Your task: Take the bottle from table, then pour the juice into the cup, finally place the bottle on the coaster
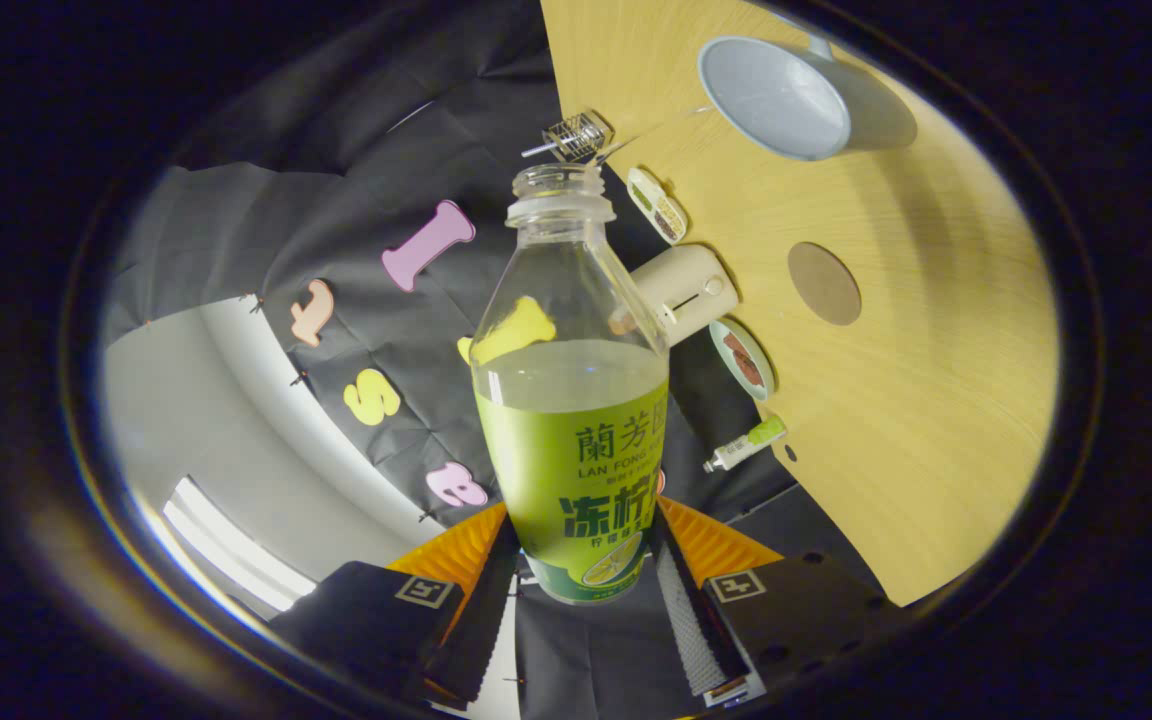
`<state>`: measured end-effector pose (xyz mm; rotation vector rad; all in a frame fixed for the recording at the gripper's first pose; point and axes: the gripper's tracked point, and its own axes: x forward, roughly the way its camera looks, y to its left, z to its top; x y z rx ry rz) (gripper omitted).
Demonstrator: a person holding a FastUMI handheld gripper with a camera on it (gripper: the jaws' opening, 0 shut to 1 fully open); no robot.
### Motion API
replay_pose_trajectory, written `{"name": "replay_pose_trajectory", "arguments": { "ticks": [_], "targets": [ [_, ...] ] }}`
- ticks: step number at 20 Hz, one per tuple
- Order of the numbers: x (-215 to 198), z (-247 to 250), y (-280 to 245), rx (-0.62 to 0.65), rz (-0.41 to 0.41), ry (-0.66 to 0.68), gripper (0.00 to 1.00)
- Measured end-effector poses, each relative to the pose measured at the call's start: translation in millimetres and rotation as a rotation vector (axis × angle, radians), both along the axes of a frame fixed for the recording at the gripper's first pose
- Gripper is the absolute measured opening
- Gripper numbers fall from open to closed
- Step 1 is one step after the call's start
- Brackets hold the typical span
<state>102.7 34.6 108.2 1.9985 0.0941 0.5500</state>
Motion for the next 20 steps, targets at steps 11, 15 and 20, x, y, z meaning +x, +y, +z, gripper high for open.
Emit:
{"name": "replay_pose_trajectory", "arguments": {
  "ticks": [11,15,20],
  "targets": [
    [1.8,1.3,-2.8,-0.001,-0.008,0.002,0.77],
    [1.7,0.6,-4.1,-0.005,-0.011,-0.001,0.77],
    [2.3,-1.3,-2.9,-0.034,-0.024,-0.004,0.77]
  ]
}}
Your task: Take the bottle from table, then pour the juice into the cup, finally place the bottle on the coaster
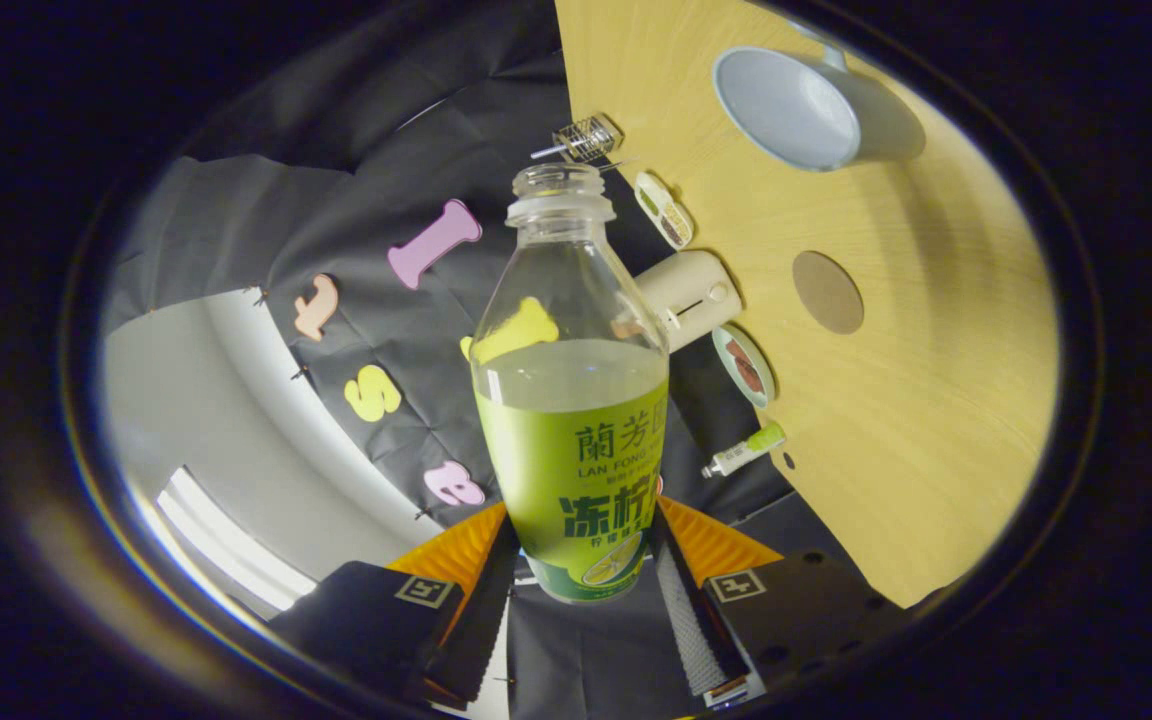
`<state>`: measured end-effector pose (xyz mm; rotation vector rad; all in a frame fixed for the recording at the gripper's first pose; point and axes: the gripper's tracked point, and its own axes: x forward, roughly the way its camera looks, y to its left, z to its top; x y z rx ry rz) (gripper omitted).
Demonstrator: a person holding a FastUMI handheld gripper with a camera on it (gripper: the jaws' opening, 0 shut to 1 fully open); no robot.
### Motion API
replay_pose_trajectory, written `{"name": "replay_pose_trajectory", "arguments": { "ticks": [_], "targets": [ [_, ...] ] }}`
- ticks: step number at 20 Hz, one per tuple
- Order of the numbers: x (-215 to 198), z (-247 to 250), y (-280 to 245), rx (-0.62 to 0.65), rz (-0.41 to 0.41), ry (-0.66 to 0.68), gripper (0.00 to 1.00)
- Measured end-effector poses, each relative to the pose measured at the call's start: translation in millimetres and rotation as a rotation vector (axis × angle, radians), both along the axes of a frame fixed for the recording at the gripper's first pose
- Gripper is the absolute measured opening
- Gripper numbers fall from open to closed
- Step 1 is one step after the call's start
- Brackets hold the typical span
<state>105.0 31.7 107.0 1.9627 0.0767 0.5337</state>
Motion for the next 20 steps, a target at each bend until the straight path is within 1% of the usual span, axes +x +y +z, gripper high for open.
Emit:
{"name": "replay_pose_trajectory", "arguments": {
  "ticks": [3,6,8,13,20],
  "targets": [
    [-1.1,-0.6,1.0,-0.031,-0.013,0.0,0.77],
    [-4.5,-0.6,3.0,-0.099,-0.038,-0.008,0.77],
    [-6.2,-4.6,7.6,-0.191,-0.055,0.002,0.77],
    [-4.0,-15.6,6.1,-0.4,-0.138,0.02,0.77],
    [-9.9,-34.0,8.8,-0.82,-0.204,-0.009,0.77]
  ]
}}
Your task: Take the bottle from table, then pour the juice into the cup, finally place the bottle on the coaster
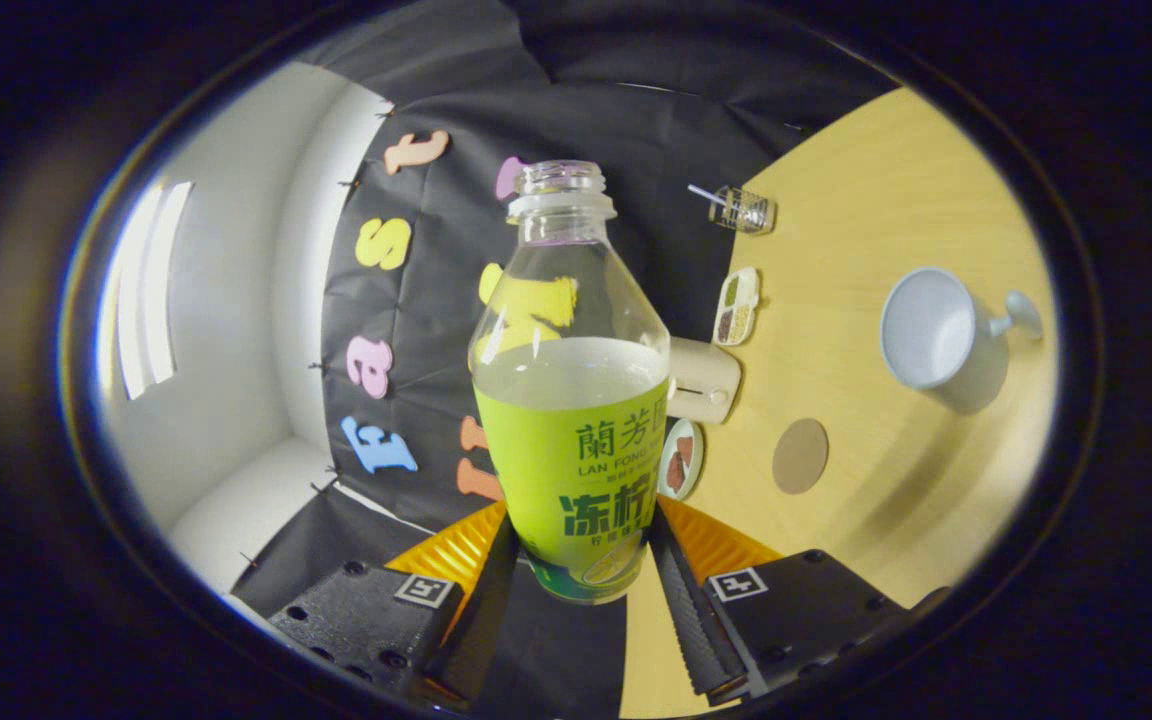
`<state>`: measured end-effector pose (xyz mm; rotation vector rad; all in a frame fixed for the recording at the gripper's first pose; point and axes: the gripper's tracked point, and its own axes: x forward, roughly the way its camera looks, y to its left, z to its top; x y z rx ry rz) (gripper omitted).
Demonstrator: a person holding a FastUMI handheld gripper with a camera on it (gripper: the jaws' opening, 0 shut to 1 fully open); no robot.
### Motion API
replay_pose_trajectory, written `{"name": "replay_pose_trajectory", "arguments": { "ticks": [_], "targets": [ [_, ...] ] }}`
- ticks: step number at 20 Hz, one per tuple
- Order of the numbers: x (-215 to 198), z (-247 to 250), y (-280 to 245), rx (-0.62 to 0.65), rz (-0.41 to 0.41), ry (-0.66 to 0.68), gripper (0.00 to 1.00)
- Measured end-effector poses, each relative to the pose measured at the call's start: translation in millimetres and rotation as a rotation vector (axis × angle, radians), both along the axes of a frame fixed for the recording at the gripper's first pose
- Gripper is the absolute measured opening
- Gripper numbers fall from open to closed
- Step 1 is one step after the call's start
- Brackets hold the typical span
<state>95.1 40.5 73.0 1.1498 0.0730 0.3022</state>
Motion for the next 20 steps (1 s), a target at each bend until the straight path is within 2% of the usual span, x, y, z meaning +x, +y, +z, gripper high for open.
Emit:
{"name": "replay_pose_trajectory", "arguments": {
  "ticks": [7,11,16,20],
  "targets": [
    [-0.6,-6.5,-12.7,-0.438,-0.084,-0.023,0.78],
    [10.4,-11.5,-11.1,-0.676,-0.104,-0.017,0.78],
    [57.1,-16.7,-15.9,-0.882,-0.188,-0.011,0.79],
    [98.4,-39.4,-11.2,-1.009,-0.224,0.051,0.79]
  ]
}}
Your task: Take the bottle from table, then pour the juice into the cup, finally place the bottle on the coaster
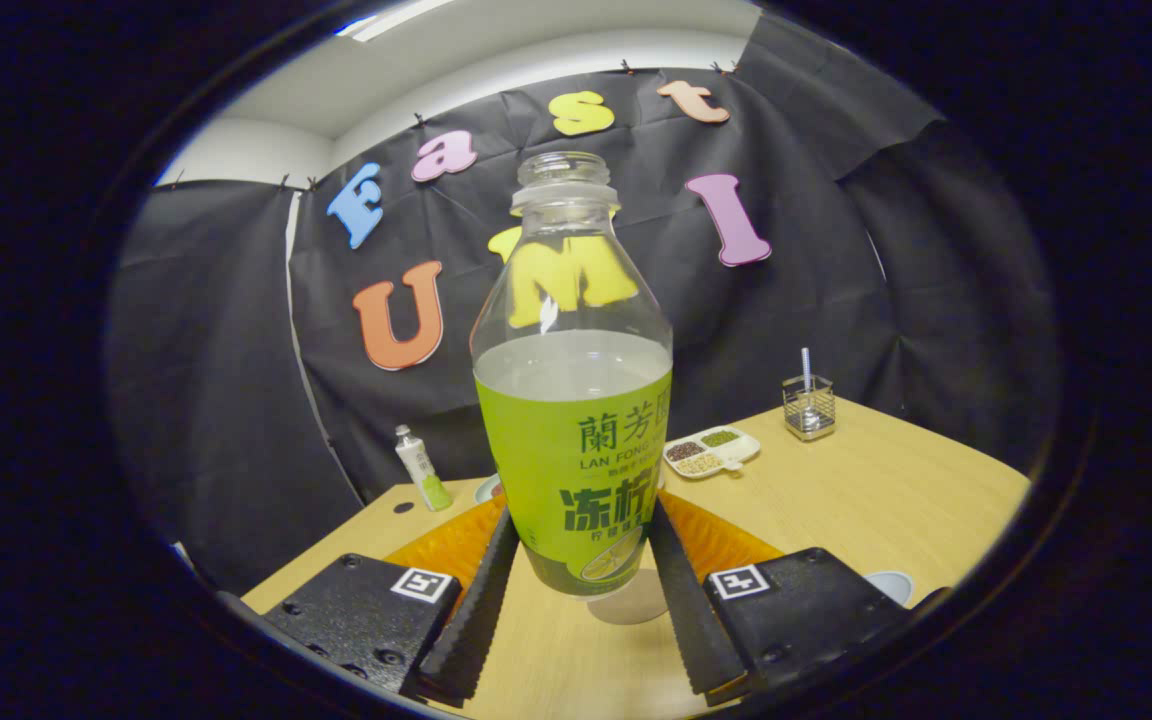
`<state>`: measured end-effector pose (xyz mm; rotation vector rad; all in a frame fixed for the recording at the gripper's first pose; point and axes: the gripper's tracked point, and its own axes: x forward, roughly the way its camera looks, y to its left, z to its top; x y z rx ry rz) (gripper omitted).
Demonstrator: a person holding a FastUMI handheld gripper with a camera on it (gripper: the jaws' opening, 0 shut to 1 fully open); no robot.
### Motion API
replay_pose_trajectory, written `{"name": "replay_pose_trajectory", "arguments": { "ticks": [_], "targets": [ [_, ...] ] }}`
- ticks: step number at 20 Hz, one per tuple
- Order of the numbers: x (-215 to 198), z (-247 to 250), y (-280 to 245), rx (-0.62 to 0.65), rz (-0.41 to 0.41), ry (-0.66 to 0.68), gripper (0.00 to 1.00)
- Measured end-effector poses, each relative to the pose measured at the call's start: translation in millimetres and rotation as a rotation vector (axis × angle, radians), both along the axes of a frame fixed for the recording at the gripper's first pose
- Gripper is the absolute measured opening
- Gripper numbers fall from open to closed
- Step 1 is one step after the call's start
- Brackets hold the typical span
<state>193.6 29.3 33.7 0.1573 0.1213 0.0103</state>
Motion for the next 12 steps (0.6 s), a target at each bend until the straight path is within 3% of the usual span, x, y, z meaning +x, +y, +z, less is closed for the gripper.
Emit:
{"name": "replay_pose_trajectory", "arguments": {
  "ticks": [7,12],
  "targets": [
    [65.6,-62.8,5.2,-0.103,-0.066,0.128,0.8],
    [88.2,-94.1,-0.2,-0.157,-0.095,0.197,0.79]
  ]
}}
